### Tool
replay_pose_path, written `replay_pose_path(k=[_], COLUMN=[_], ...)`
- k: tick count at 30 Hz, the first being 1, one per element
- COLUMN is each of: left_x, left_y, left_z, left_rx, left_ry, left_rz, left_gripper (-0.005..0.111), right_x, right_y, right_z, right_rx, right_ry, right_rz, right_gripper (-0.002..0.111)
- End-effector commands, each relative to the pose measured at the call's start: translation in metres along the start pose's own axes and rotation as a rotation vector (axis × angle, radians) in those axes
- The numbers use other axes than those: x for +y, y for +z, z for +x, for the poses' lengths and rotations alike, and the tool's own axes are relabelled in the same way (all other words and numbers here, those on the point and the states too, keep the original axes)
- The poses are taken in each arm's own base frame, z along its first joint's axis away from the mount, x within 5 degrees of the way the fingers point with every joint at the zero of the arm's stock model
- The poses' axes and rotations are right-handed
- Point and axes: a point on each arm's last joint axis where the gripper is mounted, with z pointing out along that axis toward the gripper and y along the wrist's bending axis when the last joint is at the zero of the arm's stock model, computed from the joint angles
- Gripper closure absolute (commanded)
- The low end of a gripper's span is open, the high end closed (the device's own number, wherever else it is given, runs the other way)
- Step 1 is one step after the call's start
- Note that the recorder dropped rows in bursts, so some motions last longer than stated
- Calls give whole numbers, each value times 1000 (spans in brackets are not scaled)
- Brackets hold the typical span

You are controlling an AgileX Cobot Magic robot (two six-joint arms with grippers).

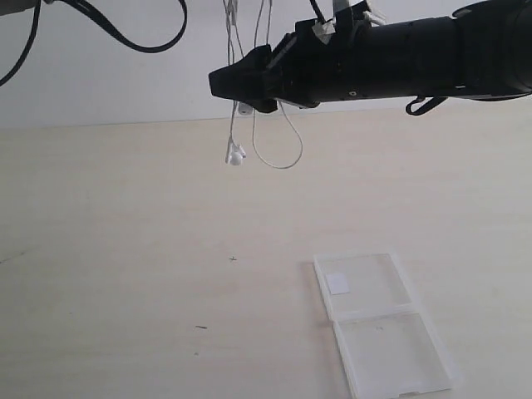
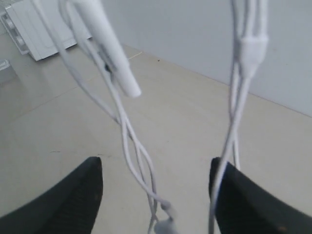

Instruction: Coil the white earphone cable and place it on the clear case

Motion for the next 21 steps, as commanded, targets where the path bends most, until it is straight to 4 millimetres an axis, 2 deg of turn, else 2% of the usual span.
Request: replay_pose_path(k=[1, 8, 11, 15, 21], left_x=[-1, -4, -4, -2, 5], left_y=[-1, -1, -2, -2, -2], left_z=[-3, -4, -6, -5, -1], left_rx=[-8, -22, -28, -13, 25], left_ry=[3, 4, 4, 4, 4], left_rz=[-1, 26, 29, 1, -70], left_gripper=[107, 107, 107, 107, 107], right_x=[2, -3, -6, -7, -4], right_y=[0, 0, 0, 0, 0], right_z=[-3, -4, -4, -5, -5], right_rx=[-2, -9, -7, -16, -18], right_ry=[-10, 4, 6, 21, 62], right_rz=[-8, 53, 82, 97, 61], right_gripper=[39, 39, 34, 28, 28])
